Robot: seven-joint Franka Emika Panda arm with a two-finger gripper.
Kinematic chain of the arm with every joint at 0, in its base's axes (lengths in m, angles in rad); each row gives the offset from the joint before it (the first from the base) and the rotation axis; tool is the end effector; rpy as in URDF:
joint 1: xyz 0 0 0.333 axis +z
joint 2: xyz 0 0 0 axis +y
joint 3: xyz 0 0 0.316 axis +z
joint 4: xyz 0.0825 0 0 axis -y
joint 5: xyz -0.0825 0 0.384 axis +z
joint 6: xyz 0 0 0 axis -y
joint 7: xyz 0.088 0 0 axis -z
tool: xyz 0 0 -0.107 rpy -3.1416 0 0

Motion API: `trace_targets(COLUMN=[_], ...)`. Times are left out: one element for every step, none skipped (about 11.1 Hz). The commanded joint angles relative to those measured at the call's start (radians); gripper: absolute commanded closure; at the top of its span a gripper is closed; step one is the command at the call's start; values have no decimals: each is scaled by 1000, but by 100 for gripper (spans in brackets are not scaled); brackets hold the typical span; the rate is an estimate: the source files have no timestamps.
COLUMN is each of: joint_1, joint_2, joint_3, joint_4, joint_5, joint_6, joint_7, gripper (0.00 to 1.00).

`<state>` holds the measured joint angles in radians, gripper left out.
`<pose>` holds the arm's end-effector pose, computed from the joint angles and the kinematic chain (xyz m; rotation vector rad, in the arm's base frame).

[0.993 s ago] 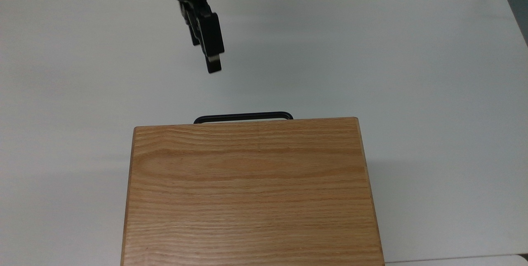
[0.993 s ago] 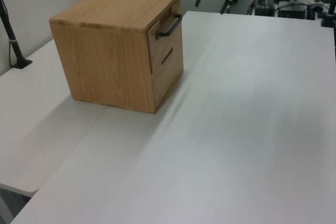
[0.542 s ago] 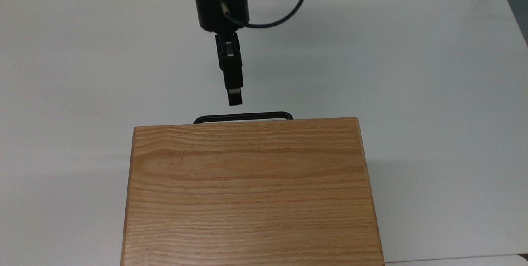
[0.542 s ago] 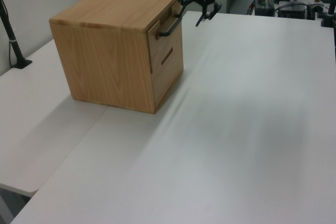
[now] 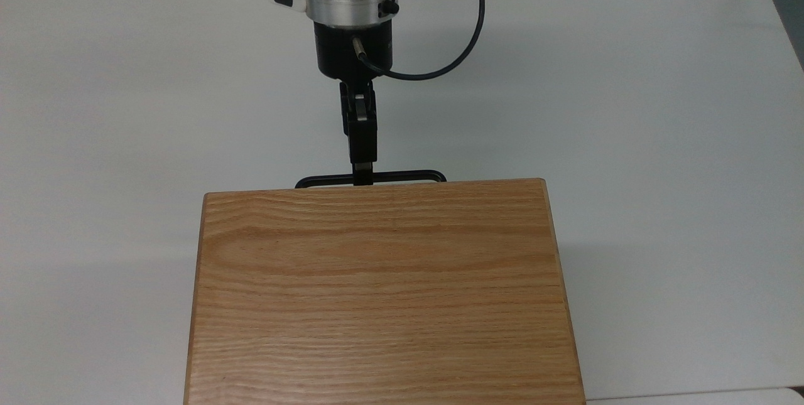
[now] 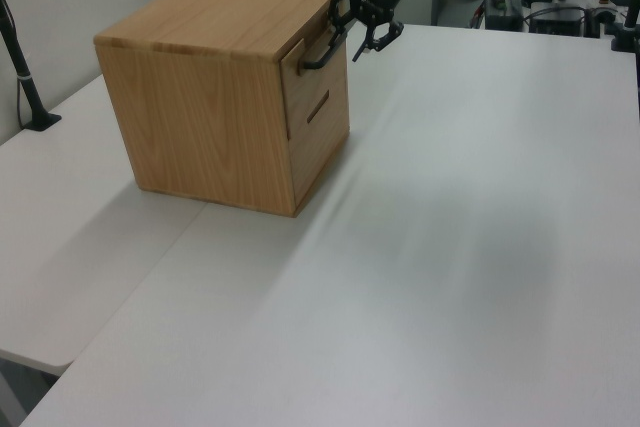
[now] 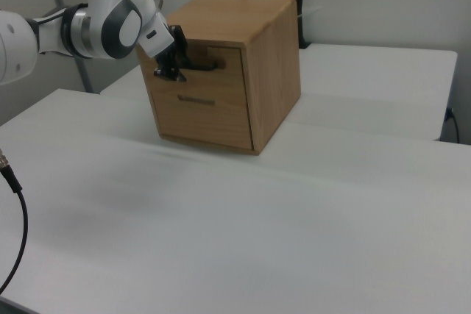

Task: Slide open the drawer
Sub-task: 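Lower the gripper onto the black bar handle and close it, then pull the handle straight out, sliding the upper drawer open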

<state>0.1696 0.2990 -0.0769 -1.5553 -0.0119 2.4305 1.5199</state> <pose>0.6919 0.0714 0.5412 -2.0463 1.7418 -0.5831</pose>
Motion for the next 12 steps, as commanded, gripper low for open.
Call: trace_targets(joint_1=[14,15,13,10,5,4,2,2,-1,-1,-1,-5], joint_2=[17,15,11,2,-4,-11,-24,-38,-72,-111,-153,-205], joint_3=[-4,-3,-3,-3,-3,-3,-3,-1,-1,0,0,0], joint_4=[8,8,8,5,1,-5,-24,-43,-87,-132,-179,-231], joint_5=[-34,-37,-37,-37,-36,-34,-28,-22,-17,-10,21,71], joint_6=[25,25,25,25,22,21,16,13,13,13,13,12], joint_7=[32,31,22,17,14,-6,-35,-56,-87,-113,-150,-212], gripper=[63,76,91,100,100,100,100,100,100,100,100,100])
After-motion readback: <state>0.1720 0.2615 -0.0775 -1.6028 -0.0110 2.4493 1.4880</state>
